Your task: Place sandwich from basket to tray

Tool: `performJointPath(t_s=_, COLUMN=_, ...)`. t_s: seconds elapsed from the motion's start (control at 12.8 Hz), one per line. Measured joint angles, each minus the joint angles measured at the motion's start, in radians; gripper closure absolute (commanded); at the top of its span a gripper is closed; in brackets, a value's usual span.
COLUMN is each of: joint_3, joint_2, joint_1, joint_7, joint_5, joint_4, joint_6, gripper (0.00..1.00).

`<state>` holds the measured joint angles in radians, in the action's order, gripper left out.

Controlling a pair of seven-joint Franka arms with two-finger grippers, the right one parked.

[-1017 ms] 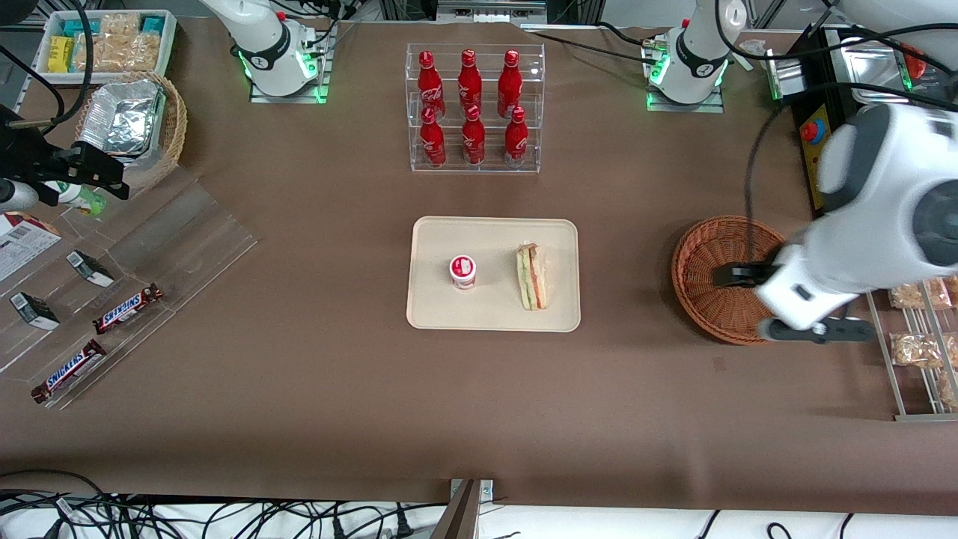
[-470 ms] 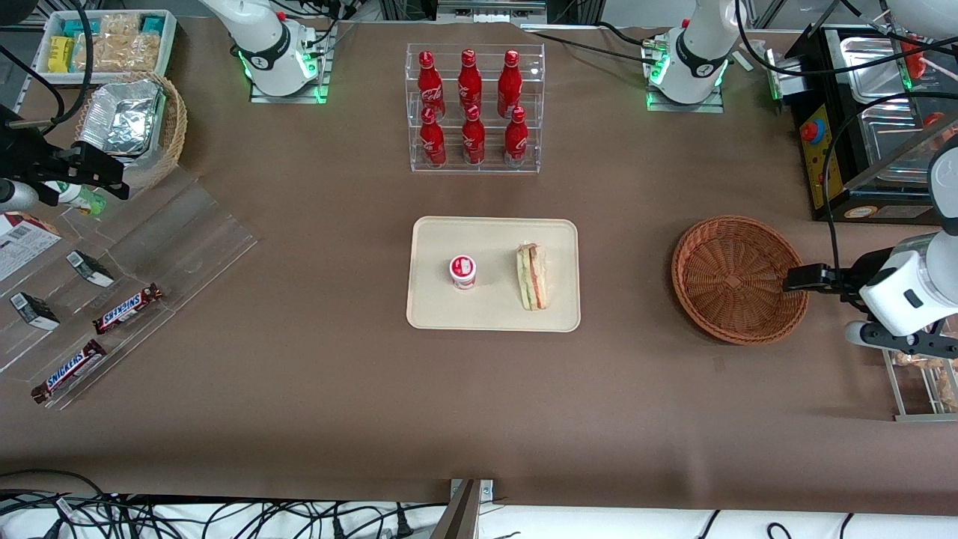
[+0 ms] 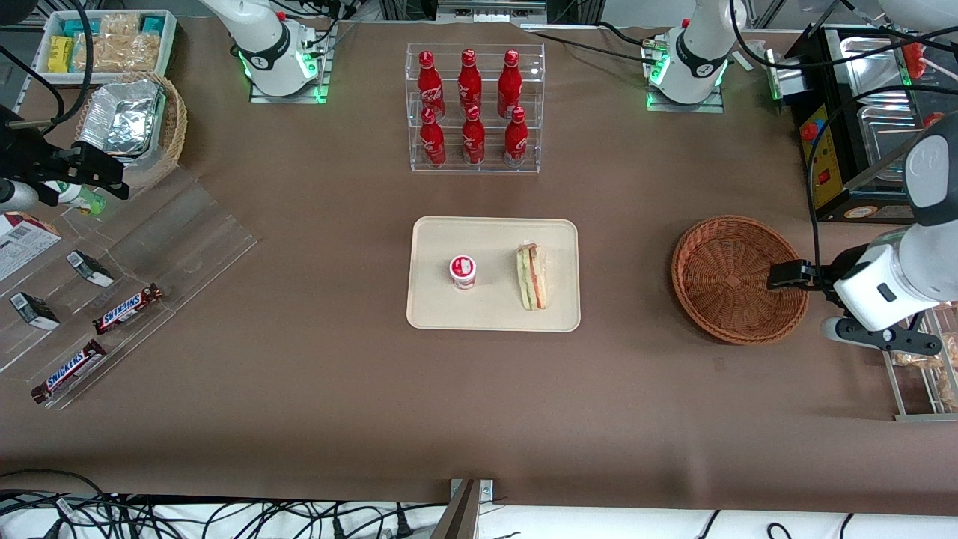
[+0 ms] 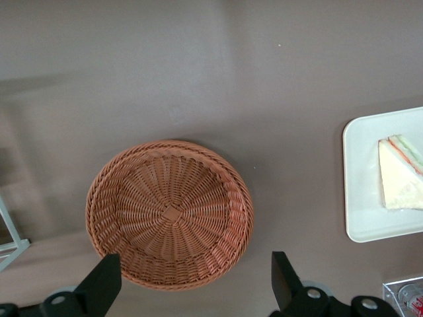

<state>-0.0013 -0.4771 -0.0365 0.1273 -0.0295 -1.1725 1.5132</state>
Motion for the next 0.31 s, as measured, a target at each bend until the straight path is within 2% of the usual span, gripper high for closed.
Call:
performJointPath(t_s=0.16, joint_3=-0.025, joint_2=0.049, joint_1=-0.002, joint_7=-0.029, joint_5=0.034, joint_4=-0.055, joint_6=0.0, gripper=0.0)
performJointPath(t_s=0.31, joint_3=-0.083, joint_2=0.085, joint_1=0.0, joint_7=-0.082, joint_5=0.119, joint_4=-0.107, joint_6=0.0, gripper=0.0)
